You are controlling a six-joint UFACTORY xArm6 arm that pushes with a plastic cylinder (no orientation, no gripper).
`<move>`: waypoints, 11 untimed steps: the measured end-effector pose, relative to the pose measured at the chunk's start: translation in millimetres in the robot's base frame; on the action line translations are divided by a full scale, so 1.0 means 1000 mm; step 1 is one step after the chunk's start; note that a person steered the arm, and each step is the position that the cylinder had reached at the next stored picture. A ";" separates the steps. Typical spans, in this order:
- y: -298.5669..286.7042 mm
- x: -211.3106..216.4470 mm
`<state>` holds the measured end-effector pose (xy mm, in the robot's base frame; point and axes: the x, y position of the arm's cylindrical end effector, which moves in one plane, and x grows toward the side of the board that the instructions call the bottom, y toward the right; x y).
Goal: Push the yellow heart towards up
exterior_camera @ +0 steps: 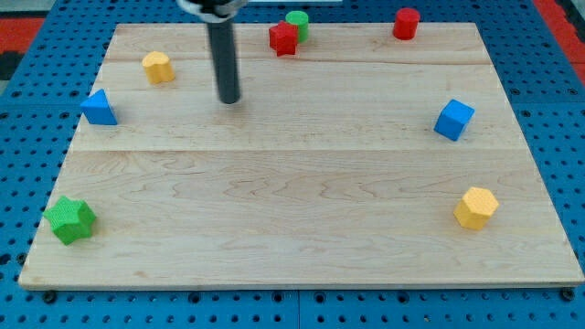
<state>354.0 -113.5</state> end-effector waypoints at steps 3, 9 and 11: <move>-0.124 -0.023; -0.058 -0.082; 0.205 -0.070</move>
